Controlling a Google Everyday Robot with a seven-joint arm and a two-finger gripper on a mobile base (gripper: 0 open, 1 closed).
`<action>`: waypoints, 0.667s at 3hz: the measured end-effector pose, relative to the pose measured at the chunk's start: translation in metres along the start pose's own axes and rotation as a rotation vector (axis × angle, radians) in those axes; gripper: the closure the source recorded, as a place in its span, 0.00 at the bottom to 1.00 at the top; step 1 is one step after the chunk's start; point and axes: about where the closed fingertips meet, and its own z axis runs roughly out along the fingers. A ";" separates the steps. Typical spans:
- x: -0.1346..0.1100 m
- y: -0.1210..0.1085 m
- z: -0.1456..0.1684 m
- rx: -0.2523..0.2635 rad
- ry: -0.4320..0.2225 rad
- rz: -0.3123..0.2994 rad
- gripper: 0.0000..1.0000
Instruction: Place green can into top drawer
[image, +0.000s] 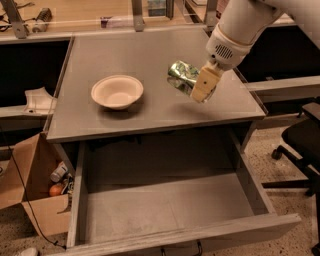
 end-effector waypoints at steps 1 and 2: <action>0.009 0.015 -0.015 -0.005 -0.034 -0.085 1.00; 0.011 0.014 -0.013 0.005 -0.031 -0.085 1.00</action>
Offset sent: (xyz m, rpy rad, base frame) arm -0.0167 -0.0029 0.0088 0.0121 -0.0306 0.0703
